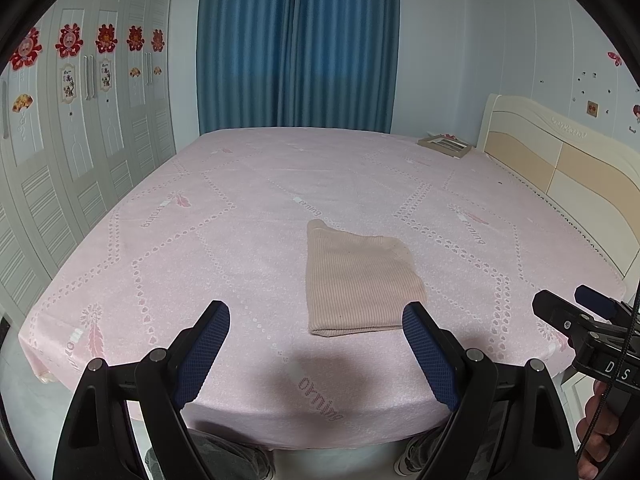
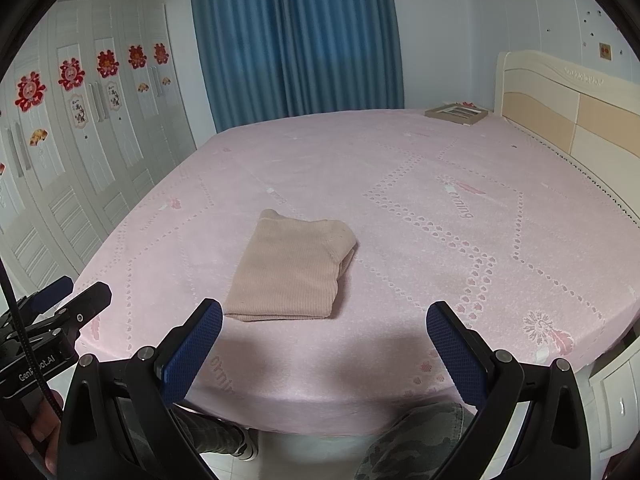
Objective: Fold small clothes
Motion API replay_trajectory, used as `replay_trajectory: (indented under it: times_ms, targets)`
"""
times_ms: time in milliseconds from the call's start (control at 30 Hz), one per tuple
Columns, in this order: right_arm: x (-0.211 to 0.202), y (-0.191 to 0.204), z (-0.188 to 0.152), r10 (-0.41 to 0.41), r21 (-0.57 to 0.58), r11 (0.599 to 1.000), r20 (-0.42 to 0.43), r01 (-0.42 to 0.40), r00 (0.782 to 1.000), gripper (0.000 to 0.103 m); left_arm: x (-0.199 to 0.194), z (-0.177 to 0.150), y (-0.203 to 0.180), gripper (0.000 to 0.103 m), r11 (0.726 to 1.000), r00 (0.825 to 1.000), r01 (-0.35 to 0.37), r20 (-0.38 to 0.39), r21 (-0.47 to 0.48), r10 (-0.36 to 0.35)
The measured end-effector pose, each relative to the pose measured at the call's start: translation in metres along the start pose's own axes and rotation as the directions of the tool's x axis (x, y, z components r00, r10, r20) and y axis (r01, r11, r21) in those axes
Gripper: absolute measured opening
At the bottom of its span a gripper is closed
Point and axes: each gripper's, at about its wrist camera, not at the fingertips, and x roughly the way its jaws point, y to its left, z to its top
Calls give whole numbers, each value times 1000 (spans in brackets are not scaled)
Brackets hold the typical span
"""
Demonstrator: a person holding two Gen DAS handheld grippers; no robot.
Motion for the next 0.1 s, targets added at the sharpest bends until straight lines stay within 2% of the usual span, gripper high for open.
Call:
replay_trajectory:
  times_ms: [100]
  targets:
    - [1,0,0,0,2,1000,-3,0,1000,100,0,0,1,88,1000,1000,0,2,-1,0]
